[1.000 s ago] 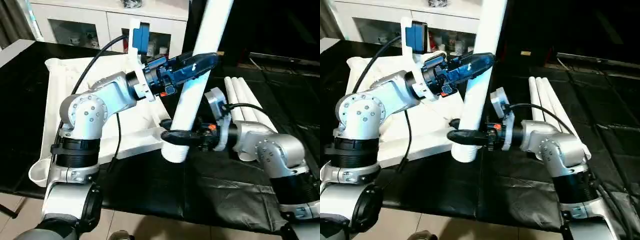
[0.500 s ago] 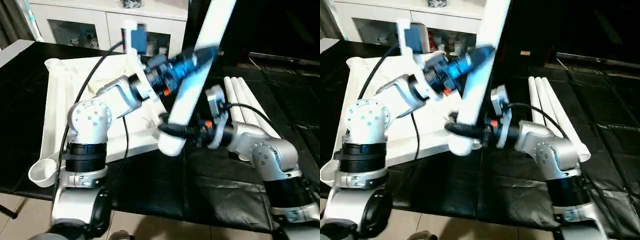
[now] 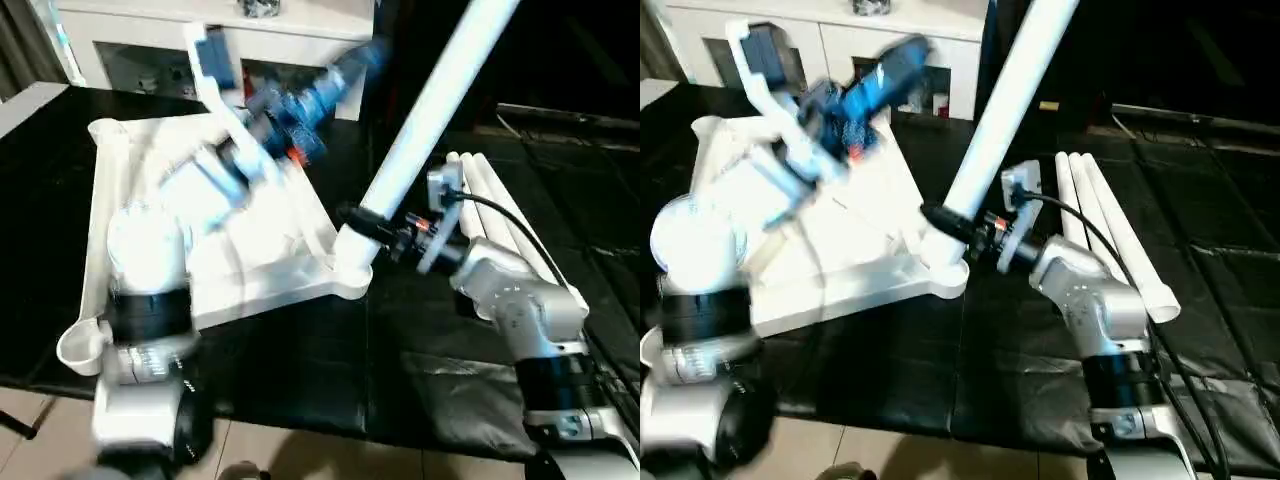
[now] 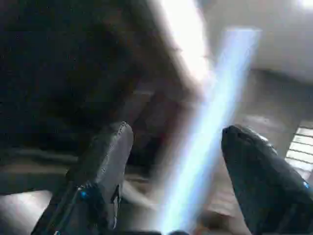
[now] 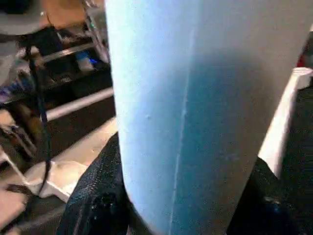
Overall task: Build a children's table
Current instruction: Pick table leg
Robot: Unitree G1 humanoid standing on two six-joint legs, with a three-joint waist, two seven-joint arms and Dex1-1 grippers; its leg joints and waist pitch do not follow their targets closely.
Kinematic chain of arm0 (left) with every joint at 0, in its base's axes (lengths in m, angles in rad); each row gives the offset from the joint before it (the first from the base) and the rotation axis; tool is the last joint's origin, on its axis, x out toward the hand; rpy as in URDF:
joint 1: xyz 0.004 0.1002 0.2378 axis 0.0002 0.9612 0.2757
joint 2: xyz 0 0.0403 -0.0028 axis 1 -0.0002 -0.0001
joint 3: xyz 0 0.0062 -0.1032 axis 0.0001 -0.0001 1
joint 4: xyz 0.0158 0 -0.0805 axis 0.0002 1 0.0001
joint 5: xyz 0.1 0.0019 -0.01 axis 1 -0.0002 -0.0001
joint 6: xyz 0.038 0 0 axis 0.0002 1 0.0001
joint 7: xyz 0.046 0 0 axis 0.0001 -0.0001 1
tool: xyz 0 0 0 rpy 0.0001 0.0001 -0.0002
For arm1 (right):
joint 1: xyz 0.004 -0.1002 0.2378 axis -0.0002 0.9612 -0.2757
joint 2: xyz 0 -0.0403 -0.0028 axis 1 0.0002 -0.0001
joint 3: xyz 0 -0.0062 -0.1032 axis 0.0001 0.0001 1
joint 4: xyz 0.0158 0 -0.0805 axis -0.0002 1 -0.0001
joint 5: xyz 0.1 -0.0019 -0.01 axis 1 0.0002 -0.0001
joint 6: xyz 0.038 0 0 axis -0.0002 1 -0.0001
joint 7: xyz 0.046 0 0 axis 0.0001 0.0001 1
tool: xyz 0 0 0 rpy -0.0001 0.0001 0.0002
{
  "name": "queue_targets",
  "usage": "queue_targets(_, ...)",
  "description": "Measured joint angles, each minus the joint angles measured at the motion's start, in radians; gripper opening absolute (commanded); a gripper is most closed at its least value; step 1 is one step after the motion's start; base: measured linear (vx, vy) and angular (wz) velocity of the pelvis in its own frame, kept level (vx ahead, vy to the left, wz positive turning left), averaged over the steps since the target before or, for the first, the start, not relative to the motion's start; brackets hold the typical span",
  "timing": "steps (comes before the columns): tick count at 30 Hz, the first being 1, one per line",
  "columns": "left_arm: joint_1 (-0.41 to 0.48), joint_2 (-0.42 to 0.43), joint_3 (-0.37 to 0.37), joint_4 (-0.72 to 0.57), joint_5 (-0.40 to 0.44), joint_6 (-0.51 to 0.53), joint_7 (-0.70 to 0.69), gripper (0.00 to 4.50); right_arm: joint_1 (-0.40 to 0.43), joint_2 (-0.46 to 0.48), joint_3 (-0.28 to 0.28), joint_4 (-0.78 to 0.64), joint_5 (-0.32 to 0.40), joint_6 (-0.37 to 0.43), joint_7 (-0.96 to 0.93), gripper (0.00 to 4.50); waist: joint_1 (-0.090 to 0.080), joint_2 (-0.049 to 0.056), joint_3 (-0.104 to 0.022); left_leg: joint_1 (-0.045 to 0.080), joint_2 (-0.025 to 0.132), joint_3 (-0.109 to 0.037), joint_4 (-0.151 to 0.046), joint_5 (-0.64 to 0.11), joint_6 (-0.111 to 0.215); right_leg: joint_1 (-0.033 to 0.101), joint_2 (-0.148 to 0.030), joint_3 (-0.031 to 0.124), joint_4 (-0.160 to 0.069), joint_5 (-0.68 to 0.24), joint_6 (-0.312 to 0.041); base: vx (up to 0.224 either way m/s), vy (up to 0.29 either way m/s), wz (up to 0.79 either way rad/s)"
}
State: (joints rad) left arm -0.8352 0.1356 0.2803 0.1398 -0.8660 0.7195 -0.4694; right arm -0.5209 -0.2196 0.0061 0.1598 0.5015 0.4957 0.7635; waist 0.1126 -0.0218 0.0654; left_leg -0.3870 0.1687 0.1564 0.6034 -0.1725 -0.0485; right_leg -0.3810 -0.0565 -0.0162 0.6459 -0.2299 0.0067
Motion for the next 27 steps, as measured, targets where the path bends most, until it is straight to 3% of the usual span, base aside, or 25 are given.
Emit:
queue_targets(4,-0.035,0.030,-0.005,0.121,0.128,-0.082,0.108,3.31,-0.001,0.003,0.017,0.000,-0.023,-0.020,0.004,1.92,0.003,-0.001,0.000,-0.002,0.000,0.000,0.000,0.000,0.000,0.000,0.000,0.000,-0.001,0.000,0.001,0.000,0.000,0.00)
queue_targets(7,-0.046,0.091,-0.125,0.155,0.265,-0.108,0.126,3.31,-0.003,0.015,0.052,0.005,-0.050,-0.062,0.009,1.92,0.004,-0.001,0.000,-0.003,0.000,0.000,-0.001,0.000,0.001,-0.001,0.000,0.000,-0.002,0.000,0.001,0.000,0.000,0.00)
queue_targets(13,-0.063,0.044,-0.253,0.154,0.333,-0.109,0.073,3.31,-0.003,0.021,0.114,0.031,-0.109,-0.095,0.009,1.92,0.015,-0.002,0.001,-0.003,0.000,0.000,0.000,0.000,0.001,-0.002,-0.001,0.000,-0.002,0.000,0.001,0.000,0.000,0.00)
queue_targets(20,-0.079,0.049,-0.360,0.085,0.393,-0.113,0.013,3.31,-0.007,0.017,0.134,0.081,-0.181,-0.156,-0.007,1.92,0.007,-0.002,0.001,-0.002,0.000,0.000,0.000,0.000,0.000,-0.002,-0.001,0.000,-0.001,0.000,0.001,0.000,0.000,0.00)
queue_targets(27,-0.085,0.091,-0.450,0.070,0.547,-0.153,0.015,3.31,-0.014,0.023,0.149,0.134,-0.227,-0.171,-0.038,1.92,0.001,-0.002,0.001,-0.002,0.000,0.000,0.000,0.000,0.000,-0.002,-0.001,0.000,-0.001,0.000,0.001,0.000,0.000,0.00)
